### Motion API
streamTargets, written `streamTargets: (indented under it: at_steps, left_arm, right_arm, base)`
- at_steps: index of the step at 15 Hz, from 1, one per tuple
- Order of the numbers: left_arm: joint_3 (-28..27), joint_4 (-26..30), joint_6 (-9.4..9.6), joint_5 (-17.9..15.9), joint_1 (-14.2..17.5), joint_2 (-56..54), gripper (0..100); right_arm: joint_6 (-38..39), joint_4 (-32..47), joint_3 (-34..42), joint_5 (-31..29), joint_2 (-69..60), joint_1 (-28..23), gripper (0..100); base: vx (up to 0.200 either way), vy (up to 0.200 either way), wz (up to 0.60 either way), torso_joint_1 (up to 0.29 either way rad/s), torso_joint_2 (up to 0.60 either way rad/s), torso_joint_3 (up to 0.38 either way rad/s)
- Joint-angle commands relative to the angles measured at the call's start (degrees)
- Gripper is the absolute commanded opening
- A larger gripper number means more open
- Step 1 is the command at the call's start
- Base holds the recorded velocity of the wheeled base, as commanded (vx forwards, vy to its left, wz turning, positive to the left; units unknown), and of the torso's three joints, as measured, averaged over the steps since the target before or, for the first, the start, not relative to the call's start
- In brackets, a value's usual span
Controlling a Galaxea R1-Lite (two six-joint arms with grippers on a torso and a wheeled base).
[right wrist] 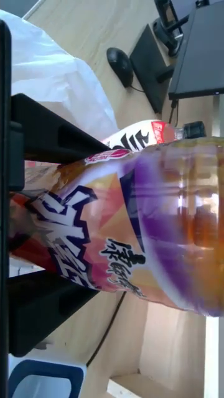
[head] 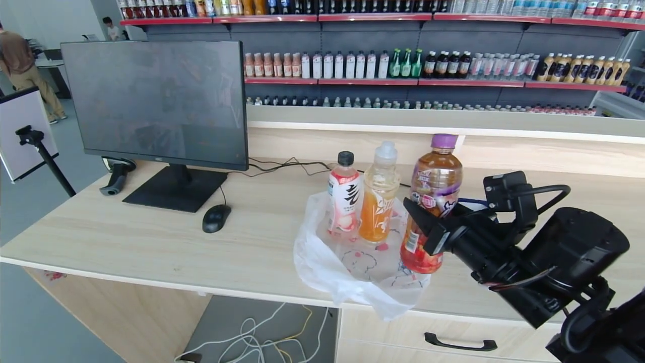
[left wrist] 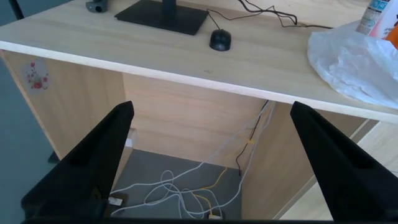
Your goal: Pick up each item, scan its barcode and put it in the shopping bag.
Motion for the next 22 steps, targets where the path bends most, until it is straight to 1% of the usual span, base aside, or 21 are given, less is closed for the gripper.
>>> streamTargets:
  at_steps: [1, 4, 5, 7, 22]
  left_arm:
    - [0.00, -0.04, -0.02, 0.01, -0.02, 0.09, 100]
    - [0.00, -0.04, -0.02, 0.01, -0.02, 0.09, 100]
    - [0.00, -0.04, -0.02, 0.01, -0.02, 0.09, 100]
    - [0.00, -0.04, -0.02, 0.01, -0.02, 0.09, 100]
    - [0.00, -0.04, -0.02, 0.01, -0.02, 0.09, 100]
  right_arm:
    - [1.48, -0.08, 1.97, 0.03, 0.73, 2.47, 0]
    - [3.68, -0.08, 1.97, 0.03, 2.22, 2.91, 0]
    - [3.77, -0.08, 0.82, 0.12, 3.10, 2.91, 0]
    - [3.68, -0.08, -5.42, 0.12, 5.48, 2.83, 0]
    - [3.51, -0.08, -10.95, 0.12, 14.53, 3.35, 0]
  base:
    - [0.000, 0.000, 0.00, 0.000, 0.00, 0.000]
    - [0.000, 0.000, 0.00, 0.000, 0.00, 0.000]
    - [0.000, 0.000, 0.00, 0.000, 0.00, 0.000]
    - [0.000, 0.000, 0.00, 0.000, 0.00, 0.000]
    - [0.000, 0.000, 0.00, 0.000, 0.00, 0.000]
